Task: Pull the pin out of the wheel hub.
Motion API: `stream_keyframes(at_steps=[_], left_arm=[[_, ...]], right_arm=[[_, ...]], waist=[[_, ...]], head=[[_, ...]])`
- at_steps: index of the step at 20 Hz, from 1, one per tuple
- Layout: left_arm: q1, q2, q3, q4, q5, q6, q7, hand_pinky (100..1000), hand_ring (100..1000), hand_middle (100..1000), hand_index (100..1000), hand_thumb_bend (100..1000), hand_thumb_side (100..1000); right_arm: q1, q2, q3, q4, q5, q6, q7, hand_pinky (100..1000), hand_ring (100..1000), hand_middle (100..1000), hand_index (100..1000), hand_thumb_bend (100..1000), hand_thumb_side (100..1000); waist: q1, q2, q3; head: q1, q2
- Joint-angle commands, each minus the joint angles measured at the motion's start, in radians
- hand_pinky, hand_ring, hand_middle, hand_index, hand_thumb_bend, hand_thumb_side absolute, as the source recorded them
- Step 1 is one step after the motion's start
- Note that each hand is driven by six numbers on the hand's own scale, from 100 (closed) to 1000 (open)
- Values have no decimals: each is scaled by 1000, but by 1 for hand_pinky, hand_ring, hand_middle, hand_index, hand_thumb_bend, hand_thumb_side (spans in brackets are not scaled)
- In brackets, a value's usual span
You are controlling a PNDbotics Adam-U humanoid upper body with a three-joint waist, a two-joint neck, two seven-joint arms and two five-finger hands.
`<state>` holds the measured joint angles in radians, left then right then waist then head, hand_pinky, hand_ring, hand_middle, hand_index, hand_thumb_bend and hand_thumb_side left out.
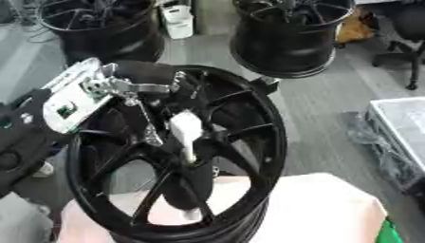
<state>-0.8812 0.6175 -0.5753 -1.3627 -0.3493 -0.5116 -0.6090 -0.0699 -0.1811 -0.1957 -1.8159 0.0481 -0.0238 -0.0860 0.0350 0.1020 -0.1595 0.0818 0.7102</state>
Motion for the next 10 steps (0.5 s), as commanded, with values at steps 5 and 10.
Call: stream_keyframes(at_steps=[5, 10], left_arm=[[-22, 3, 24, 24, 5, -303, -298, 618, 501, 587, 676, 524, 126], [-26, 4, 32, 18, 56, -282, -298, 598, 481, 504, 598, 463, 146]], right_arm=[[-8, -19, -2, -17, -1, 0, 0, 722, 815, 838, 963, 100, 696], [-8, -18, -2, -18, -1, 0, 0, 722, 815, 837, 963, 100, 696]], waist=[[-1, -6, -4], [-1, -6, -4]], head=[[1, -2], [-2, -4]])
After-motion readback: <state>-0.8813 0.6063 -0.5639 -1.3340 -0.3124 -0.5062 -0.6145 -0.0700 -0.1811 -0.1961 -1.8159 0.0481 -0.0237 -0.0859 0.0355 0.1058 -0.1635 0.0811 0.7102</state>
